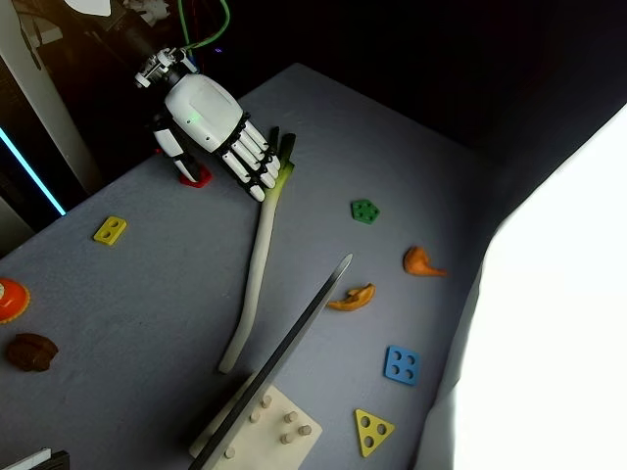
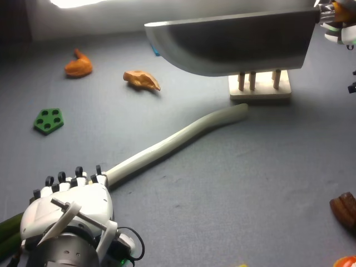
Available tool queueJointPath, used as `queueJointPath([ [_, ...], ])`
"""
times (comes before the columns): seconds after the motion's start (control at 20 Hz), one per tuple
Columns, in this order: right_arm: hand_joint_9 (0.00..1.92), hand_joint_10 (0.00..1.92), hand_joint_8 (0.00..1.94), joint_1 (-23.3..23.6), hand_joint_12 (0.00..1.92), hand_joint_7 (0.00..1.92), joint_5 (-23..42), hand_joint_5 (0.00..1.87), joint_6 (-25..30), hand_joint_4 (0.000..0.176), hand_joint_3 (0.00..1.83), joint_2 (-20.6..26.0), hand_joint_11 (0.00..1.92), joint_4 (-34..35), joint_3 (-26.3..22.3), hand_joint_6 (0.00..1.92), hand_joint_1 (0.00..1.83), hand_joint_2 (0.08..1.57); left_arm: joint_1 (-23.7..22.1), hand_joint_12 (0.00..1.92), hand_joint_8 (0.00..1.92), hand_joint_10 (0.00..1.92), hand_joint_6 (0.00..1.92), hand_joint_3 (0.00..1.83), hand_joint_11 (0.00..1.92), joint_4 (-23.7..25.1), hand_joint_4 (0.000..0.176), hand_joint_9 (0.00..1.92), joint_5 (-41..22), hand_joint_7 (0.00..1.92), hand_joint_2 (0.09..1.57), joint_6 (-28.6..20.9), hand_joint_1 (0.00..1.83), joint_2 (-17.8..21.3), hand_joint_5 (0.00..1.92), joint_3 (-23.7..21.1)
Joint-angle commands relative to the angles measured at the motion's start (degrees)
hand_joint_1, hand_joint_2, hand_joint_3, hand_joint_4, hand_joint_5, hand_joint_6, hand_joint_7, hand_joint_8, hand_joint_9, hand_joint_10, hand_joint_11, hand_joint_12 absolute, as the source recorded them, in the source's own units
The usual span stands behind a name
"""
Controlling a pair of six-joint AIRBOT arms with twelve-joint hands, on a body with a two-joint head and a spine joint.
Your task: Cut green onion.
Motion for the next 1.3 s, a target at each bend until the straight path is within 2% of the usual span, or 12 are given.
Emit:
queueJointPath([
  [0.0, 1.73, 1.92, 1.94, 1.0, 1.92, 1.65, 8.4, 1.46, 0.7, 0.176, 0.44, 1.0, 1.8, 1.8, 0.2, 1.92, 1.54, 0.97, -0.1, 0.17, 0.0, 0.0, 0.0, 0.01, 0.0, 3.5, 0.042, 0.01, 3.4, 0.0, 1.24, -0.3, 0.84, -0.2, 0.06, 0.3],
  [0.1, 1.72, 1.92, 1.94, 1.2, 1.92, 1.65, 8.4, 1.46, 0.7, 0.176, 0.44, 1.2, 1.79, 1.8, 0.2, 1.92, 1.55, 0.98, -0.1, 0.11, 0.0, 0.0, 0.0, 0.01, 0.0, 3.4, 0.047, 0.0, 3.4, 0.0, 1.25, -0.5, 0.85, -0.2, 0.04, 0.6],
  [0.3, 1.7, 1.92, 1.94, 2.4, 1.92, 1.64, 7.3, 1.48, 1.6, 0.176, 0.43, 1.9, 1.77, 1.8, 0.0, 1.92, 1.53, 0.98, -0.2, 0.15, 0.0, 0.0, 0.01, 0.01, 0.0, 2.9, 0.04, 0.01, 3.4, 0.01, 1.25, -0.9, 0.84, -0.2, 0.06, 1.2],
  [0.45, 1.69, 1.92, 1.94, 3.3, 1.92, 1.61, 7.3, 1.44, 1.6, 0.176, 0.42, 2.5, 1.75, 1.8, -0.4, 1.92, 1.55, 0.98, -0.3, 0.18, 0.0, 0.0, 0.0, 0.01, 0.0, 2.6, 0.046, 0.01, 3.4, 0.01, 1.26, -1.0, 0.82, -0.3, 0.06, 1.8],
  [0.6, 1.69, 1.92, 1.94, 4.8, 1.92, 1.62, 7.7, 1.46, 1.6, 0.176, 0.41, 3.9, 1.76, 1.3, -2.2, 1.92, 1.54, 0.98, -0.4, 0.2, 0.0, 0.0, 0.0, 0.01, 0.0, 2.0, 0.039, 0.02, 3.4, 0.02, 1.27, -1.1, 0.79, -0.4, 0.05, 2.3],
  [0.7, 1.69, 1.92, 1.94, 5.4, 1.92, 1.62, 8.2, 1.46, 1.2, 0.176, 0.41, 5.0, 1.76, 0.0, -4.4, 1.92, 1.54, 0.99, -0.4, 0.24, 0.0, 0.0, 0.0, 0.01, 0.0, 2.0, 0.041, 0.02, 3.4, 0.02, 1.27, -1.2, 0.79, -0.6, 0.06, 2.5],
  [0.8, 1.7, 1.92, 1.94, 6.0, 1.92, 1.63, 8.2, 1.48, -1.5, 0.176, 0.4, 6.3, 1.77, 0.1, -7.3, 1.92, 1.53, 0.99, -0.5, 0.17, 0.0, 0.0, 0.0, 0.01, 0.0, 1.9, 0.036, 0.01, 3.4, 0.01, 1.27, -1.2, 0.82, -0.7, 0.06, 2.5],
  [0.9, 1.7, 1.92, 1.94, 6.3, 1.92, 1.63, 8.2, 1.49, -7.4, 0.176, 0.4, 7.3, 1.77, 4.2, -10.5, 1.92, 1.55, 0.99, -0.4, 0.16, 0.0, 0.0, 0.0, 0.01, 0.0, 1.8, 0.034, 0.0, 3.4, 0.01, 1.27, -1.2, 0.82, -1.0, 0.07, 2.4],
  [1.0, 1.71, 1.92, 1.94, 6.5, 1.92, 1.64, 8.9, 1.48, -12.2, 0.176, 0.41, 8.3, 1.77, 7.6, -13.5, 1.92, 1.54, 0.99, -0.4, 0.18, 0.0, 0.0, 0.0, 0.0, 0.0, 1.8, 0.043, 0.0, 3.4, 0.0, 1.26, -1.2, 0.82, -1.2, 0.03, 2.4],
  [1.05, 1.71, 1.92, 1.94, 6.5, 1.92, 1.64, 10.7, 1.47, -14.6, 0.176, 0.41, 9.0, 1.77, 9.5, -15.6, 1.92, 1.53, 1.0, -0.3, 0.3, 0.0, 0.01, 0.01, 0.0, 0.0, 1.8, 0.041, 0.03, 3.4, 0.03, 1.25, -1.2, 0.85, -1.4, 0.06, 2.4],
  [1.1, 1.71, 1.92, 1.94, 6.5, 1.92, 1.63, 12.3, 1.47, -17.3, 0.176, 0.41, 9.4, 1.77, 11.3, -17.4, 1.92, 1.53, 1.0, -0.3, 0.31, 0.0, 0.0, 0.0, 0.0, 0.0, 1.8, 0.041, 0.02, 3.4, 0.01, 1.26, -1.2, 0.81, -1.6, 0.03, 2.4],
  [1.25, 1.72, 1.92, 1.94, 7.0, 1.92, 1.65, 13.4, 1.48, -27.1, 0.176, 0.42, 11.1, 1.78, 18.0, -24.1, 1.92, 1.54, 0.99, -0.1, 0.19, 0.0, 0.0, 0.0, 0.01, 0.0, 1.8, 0.04, 0.0, 3.4, 0.0, 1.28, -1.5, 0.78, -2.0, 0.01, 2.5],
])
